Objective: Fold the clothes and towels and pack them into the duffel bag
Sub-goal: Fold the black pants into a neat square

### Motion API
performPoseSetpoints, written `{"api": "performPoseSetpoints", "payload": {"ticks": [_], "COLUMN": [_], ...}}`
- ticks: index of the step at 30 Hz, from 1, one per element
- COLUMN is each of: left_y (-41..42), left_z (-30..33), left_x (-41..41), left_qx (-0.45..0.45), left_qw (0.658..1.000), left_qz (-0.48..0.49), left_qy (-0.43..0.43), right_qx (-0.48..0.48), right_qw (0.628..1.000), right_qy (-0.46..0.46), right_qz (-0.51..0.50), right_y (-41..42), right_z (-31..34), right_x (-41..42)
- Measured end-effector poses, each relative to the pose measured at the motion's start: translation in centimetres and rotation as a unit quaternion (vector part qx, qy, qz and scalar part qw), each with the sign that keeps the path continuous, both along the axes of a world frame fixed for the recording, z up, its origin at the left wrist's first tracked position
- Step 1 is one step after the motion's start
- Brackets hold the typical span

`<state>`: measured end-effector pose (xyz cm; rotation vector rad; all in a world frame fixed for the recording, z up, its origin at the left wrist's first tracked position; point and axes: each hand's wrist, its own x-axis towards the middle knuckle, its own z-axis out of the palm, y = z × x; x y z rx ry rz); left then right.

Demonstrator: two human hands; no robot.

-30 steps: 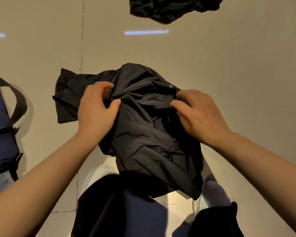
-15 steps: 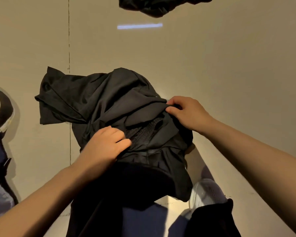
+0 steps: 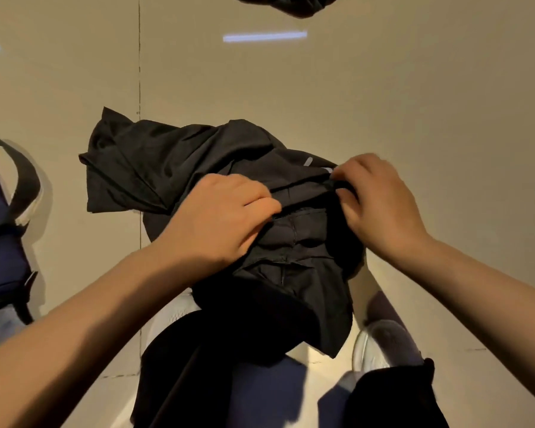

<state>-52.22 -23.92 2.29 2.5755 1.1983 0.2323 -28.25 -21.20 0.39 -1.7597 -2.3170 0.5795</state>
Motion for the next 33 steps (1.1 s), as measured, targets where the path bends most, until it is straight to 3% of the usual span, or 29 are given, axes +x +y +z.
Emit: {"api": "performPoseSetpoints", "payload": {"ticks": [4, 7, 9, 13, 15, 18, 21, 24, 28, 31, 33], "left_y": [3.6, 6.6, 8.3, 9.5, 9.8, 10.3, 11.6, 13.3, 13.3, 12.1, 10.6], "left_z": [-3.3, -5.1, -5.7, -6.1, -6.2, -5.8, -5.3, -5.4, -6.9, -7.2, -6.5], "left_x": [2.3, 2.6, 2.7, 3.4, 3.4, 3.6, 4.6, 5.5, 5.3, 4.8, 4.0], "left_qx": [0.015, -0.076, -0.134, -0.165, -0.187, -0.219, -0.250, -0.205, -0.168, -0.195, -0.147], "left_qw": [0.988, 0.964, 0.951, 0.977, 0.981, 0.975, 0.951, 0.943, 0.968, 0.955, 0.957], "left_qz": [-0.132, -0.133, -0.125, -0.086, -0.033, 0.034, 0.159, 0.241, 0.185, 0.218, 0.232], "left_qy": [0.079, 0.218, 0.250, 0.107, 0.035, -0.012, -0.091, -0.105, 0.029, -0.050, -0.090], "right_qx": [-0.084, -0.153, -0.147, -0.094, -0.075, -0.068, -0.065, -0.016, -0.036, -0.102, -0.126], "right_qw": [0.992, 0.974, 0.975, 0.983, 0.976, 0.954, 0.950, 0.979, 0.999, 0.993, 0.991], "right_qy": [-0.051, -0.123, -0.124, -0.101, -0.136, -0.211, -0.233, -0.164, 0.031, 0.049, 0.037], "right_qz": [0.073, 0.109, 0.114, 0.124, 0.154, 0.201, 0.196, 0.123, 0.018, 0.039, 0.012], "right_y": [-2.4, -3.9, -4.4, -4.6, -5.0, -5.5, -4.9, -3.1, 0.3, 2.3, 3.1], "right_z": [-0.7, -2.0, -2.3, -2.5, -2.8, -3.4, -3.4, -2.2, -0.3, -1.3, -2.1], "right_x": [0.1, 1.4, 2.5, 4.8, 6.2, 8.0, 8.5, 6.9, 2.8, 0.7, 0.5]}}
